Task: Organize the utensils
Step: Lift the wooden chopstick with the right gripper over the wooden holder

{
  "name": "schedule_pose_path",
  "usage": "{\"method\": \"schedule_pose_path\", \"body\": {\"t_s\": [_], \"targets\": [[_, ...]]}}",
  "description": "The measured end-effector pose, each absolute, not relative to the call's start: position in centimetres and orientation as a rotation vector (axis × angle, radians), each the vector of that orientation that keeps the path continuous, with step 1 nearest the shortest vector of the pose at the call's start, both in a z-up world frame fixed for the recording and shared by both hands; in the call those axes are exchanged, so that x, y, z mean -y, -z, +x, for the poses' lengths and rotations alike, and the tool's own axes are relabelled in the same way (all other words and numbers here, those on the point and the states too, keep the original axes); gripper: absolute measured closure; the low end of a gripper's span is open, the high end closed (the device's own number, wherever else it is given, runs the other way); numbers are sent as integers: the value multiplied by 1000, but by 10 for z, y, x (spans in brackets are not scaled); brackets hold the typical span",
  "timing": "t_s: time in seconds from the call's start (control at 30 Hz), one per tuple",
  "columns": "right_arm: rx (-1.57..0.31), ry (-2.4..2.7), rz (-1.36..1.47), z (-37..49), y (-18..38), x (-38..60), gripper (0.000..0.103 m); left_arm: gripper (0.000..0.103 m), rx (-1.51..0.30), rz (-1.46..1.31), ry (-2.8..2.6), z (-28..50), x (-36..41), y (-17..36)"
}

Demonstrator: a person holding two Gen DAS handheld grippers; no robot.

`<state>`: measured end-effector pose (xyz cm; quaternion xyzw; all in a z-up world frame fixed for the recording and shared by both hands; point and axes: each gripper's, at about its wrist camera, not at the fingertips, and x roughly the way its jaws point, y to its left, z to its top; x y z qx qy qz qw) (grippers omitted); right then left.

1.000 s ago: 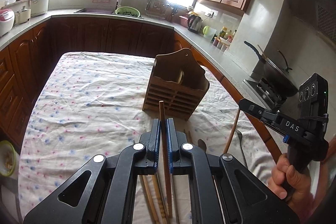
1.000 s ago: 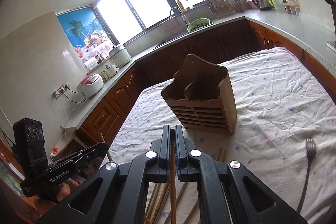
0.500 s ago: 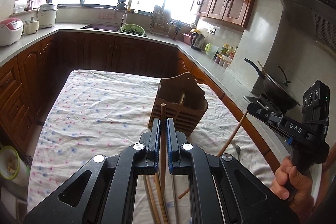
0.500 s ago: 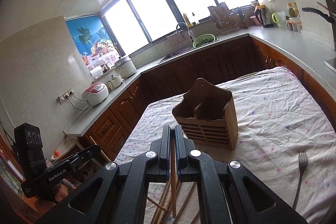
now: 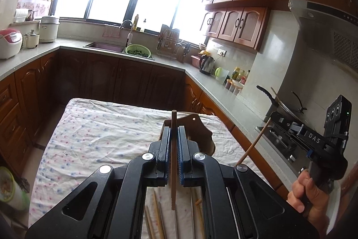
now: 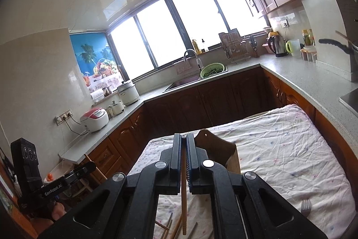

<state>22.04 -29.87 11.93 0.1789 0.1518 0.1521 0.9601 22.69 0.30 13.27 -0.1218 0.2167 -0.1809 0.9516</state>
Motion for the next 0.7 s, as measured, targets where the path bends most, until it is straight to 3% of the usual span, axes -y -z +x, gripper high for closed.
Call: {"method": "schedule_pose_path", "body": {"t_s": [0.43,0.7], "targets": [[-129,-194,346,273,-169,321,99,98,-317,-288,351,304,7,-183],[-140,-147,318,308,-134,319,99,98,-332,-337,288,362,18,-155]]}}
